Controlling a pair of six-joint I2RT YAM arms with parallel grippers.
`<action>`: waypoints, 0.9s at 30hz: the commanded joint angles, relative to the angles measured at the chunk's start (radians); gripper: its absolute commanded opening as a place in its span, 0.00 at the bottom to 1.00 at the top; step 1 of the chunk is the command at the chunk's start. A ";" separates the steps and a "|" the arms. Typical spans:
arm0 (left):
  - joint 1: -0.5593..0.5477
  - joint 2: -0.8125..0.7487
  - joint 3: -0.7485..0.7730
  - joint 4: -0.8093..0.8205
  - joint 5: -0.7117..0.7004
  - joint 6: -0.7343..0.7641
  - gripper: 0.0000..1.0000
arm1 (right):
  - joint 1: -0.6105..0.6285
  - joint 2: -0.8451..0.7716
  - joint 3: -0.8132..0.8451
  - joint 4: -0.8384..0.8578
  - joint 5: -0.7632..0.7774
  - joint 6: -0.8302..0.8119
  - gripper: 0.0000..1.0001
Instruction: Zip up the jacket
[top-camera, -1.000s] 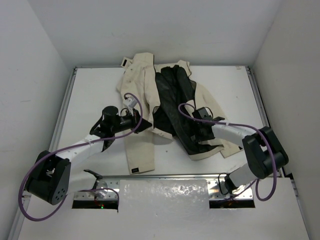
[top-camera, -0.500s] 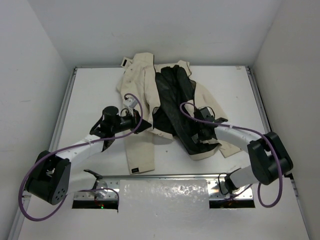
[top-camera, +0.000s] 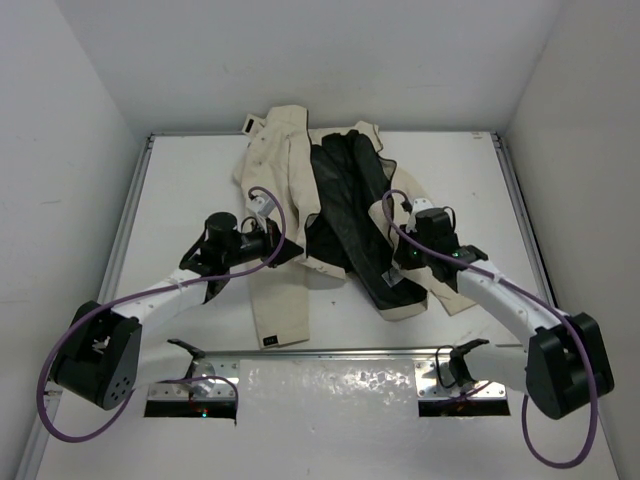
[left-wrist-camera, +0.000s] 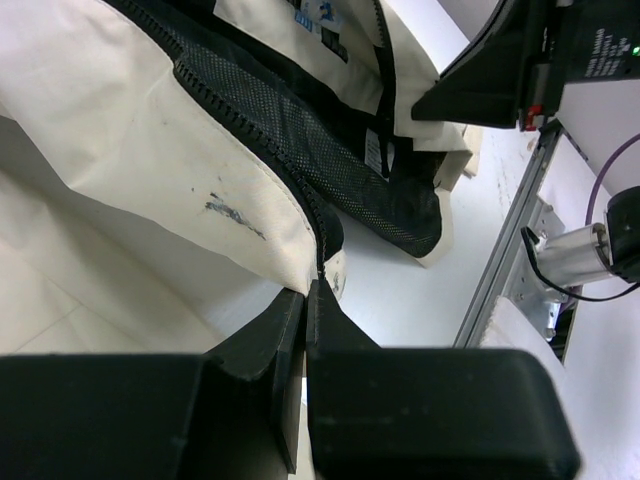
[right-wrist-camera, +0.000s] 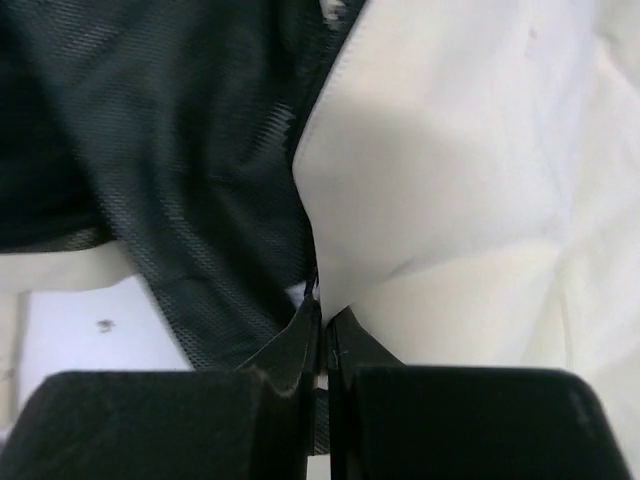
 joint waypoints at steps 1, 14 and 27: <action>0.010 -0.019 -0.005 0.054 0.028 0.007 0.00 | -0.016 -0.055 -0.024 0.173 -0.218 -0.045 0.00; 0.010 -0.019 0.006 0.036 -0.016 0.035 0.00 | -0.007 0.059 -0.065 0.256 -0.621 -0.100 0.00; 0.010 -0.027 -0.008 0.037 -0.018 0.041 0.00 | -0.007 0.238 -0.082 0.298 -0.402 -0.013 0.00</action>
